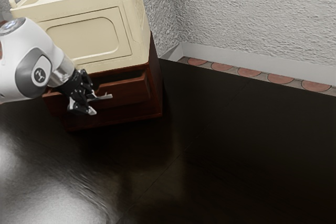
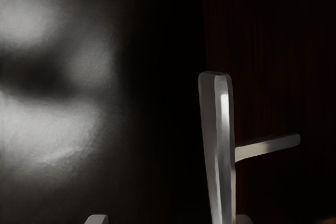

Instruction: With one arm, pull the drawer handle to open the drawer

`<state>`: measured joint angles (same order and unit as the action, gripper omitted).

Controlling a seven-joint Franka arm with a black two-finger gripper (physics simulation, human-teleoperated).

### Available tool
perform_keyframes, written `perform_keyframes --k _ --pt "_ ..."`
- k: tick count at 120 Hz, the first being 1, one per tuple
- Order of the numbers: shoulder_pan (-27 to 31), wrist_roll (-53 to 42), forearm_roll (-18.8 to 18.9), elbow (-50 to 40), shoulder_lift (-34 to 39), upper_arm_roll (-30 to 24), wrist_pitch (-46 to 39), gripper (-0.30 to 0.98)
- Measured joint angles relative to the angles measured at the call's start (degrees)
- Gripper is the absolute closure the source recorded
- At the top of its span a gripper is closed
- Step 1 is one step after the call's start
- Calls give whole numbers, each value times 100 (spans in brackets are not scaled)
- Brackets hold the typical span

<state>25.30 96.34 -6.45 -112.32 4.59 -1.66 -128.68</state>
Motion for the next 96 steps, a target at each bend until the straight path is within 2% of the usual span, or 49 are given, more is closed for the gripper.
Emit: perform_keyframes --k 96 --pt "-80 131 -23 -813 710 -10 -2 44"
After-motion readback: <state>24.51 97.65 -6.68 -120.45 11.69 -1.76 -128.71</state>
